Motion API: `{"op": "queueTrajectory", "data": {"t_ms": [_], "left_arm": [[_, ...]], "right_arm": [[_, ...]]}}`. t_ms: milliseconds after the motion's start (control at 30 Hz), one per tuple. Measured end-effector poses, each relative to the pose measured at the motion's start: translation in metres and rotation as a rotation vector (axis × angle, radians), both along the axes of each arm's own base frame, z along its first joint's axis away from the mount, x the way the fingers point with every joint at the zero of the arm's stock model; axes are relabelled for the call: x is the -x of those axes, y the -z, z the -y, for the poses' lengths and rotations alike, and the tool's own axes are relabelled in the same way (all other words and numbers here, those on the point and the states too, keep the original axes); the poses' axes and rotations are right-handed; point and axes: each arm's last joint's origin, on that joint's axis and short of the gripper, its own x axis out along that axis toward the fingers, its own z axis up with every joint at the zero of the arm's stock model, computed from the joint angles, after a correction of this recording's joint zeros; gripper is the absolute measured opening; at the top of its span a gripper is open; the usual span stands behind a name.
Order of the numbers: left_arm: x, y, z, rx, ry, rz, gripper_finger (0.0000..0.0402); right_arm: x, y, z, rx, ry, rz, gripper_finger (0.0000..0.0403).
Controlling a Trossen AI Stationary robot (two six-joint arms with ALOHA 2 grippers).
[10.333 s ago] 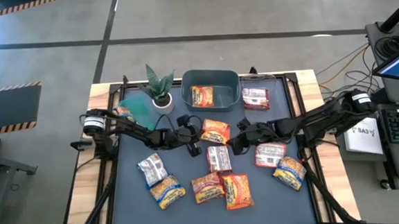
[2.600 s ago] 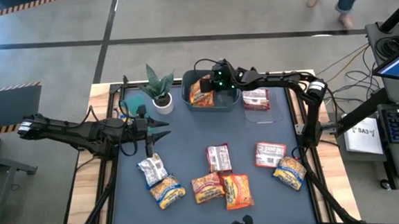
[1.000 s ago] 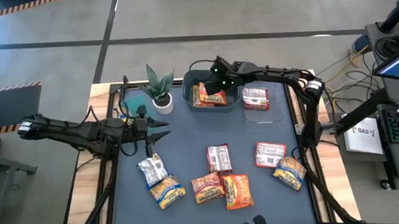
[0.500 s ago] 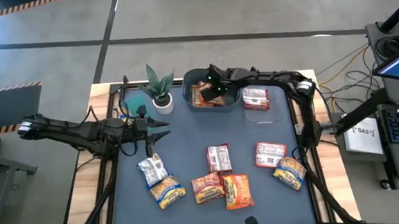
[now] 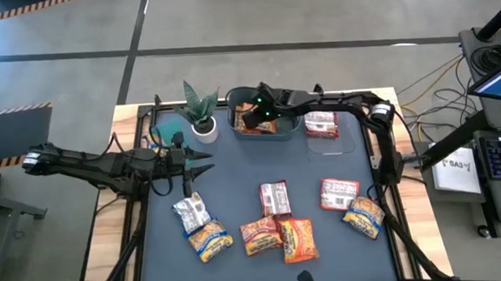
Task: Sort Maruchan noodles
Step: Put the orange noodle pack into the blue bin
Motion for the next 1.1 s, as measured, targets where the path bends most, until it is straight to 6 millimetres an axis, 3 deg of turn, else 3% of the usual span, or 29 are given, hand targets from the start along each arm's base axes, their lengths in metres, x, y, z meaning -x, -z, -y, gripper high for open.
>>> {"op": "queueTrajectory", "data": {"t_ms": [167, 433, 867, 1100], "left_arm": [[0.0, 0.0, 0.0, 0.0, 0.001, 0.0, 0.0117], [0.0, 0.0, 0.0, -0.001, 0.001, 0.0, 0.0117], [0.0, 0.0, 0.0, 0.0, 0.001, 0.001, 0.0117], [0.0, 0.0, 0.0, -0.005, 0.001, 0.0, 0.0117]], "right_arm": [[0.02, -0.009, 0.006, 0.028, 0.091, -0.117, 0.0042], [0.031, 0.005, 0.003, 0.041, 0.129, -0.319, 0.0042], [0.025, 0.023, 0.003, 0.05, 0.106, -0.376, 0.0043], [0.017, 0.014, 0.005, 0.055, 0.067, -0.32, 0.0043]]}}
